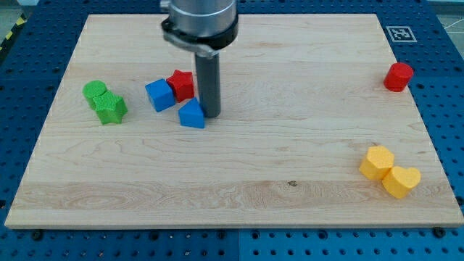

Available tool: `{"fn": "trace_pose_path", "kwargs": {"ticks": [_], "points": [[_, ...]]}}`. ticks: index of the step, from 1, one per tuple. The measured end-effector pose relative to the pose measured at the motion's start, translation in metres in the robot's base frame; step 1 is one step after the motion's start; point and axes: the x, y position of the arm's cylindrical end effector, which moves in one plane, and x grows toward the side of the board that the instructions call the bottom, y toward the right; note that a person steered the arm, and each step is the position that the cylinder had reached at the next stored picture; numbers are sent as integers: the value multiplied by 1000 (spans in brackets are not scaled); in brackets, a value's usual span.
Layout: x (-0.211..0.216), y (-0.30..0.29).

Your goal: Push the blue triangle towards bottom left

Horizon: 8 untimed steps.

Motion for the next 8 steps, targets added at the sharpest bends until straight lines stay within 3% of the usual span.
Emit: {"fn": "trace_pose_path", "kwargs": {"ticks": [3,4,6,8], "points": [[85,-67],[91,-28],[80,-2],[19,-1]]}}
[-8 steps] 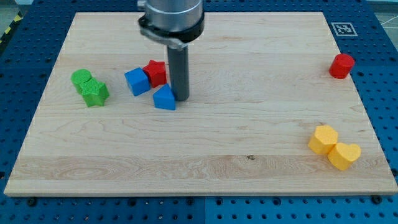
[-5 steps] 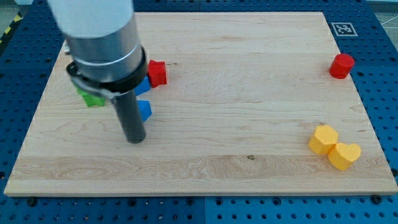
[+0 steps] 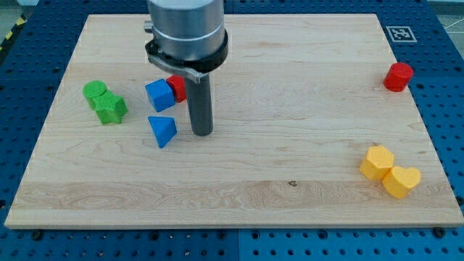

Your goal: Push the blue triangle towards bottom left

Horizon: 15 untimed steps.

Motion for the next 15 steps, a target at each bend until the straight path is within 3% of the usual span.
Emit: {"fn": "trace_pose_path", "kwargs": {"ticks": [1,4,7,9,12,13,15], "points": [[0,-2],[-7,-84],[37,-135],[-31,-103],[42,-79],[51,-80],[39,-9]]}}
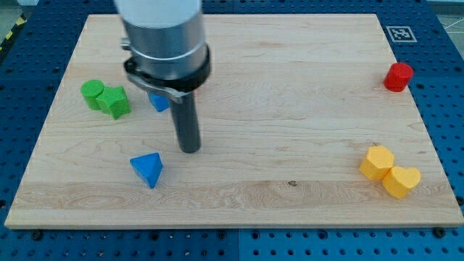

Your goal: Push the blue triangle towards bottom left

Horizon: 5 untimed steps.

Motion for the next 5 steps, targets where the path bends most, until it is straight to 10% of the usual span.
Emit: {"fn": "trace_pose_path", "kwargs": {"ticks": [5], "points": [[25,-44]]}}
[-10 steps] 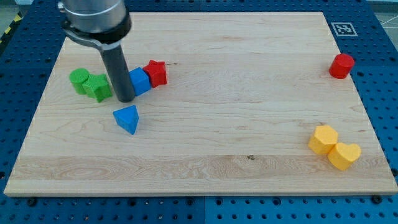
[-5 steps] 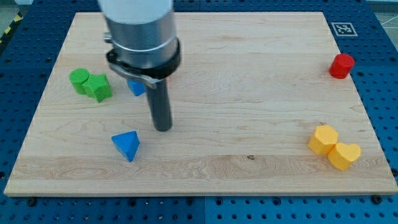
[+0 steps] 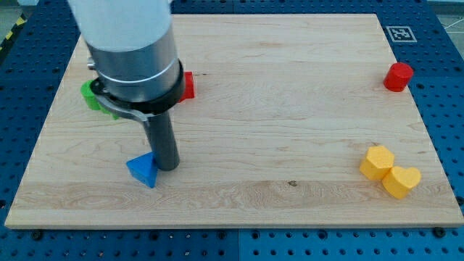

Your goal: Push the blue triangle towards bottom left

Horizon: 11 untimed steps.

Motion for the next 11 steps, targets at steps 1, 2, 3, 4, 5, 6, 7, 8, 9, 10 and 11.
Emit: {"fn": "trace_pose_path", "kwargs": {"ticks": [1,2,3,4,5,6,7,8,9,10,11], "points": [[0,-23],[0,-45],[0,-68],[0,-85],[-2,-57],[5,-40],[21,-33],[26,-33],[26,-36],[26,-42],[26,-52]]}}
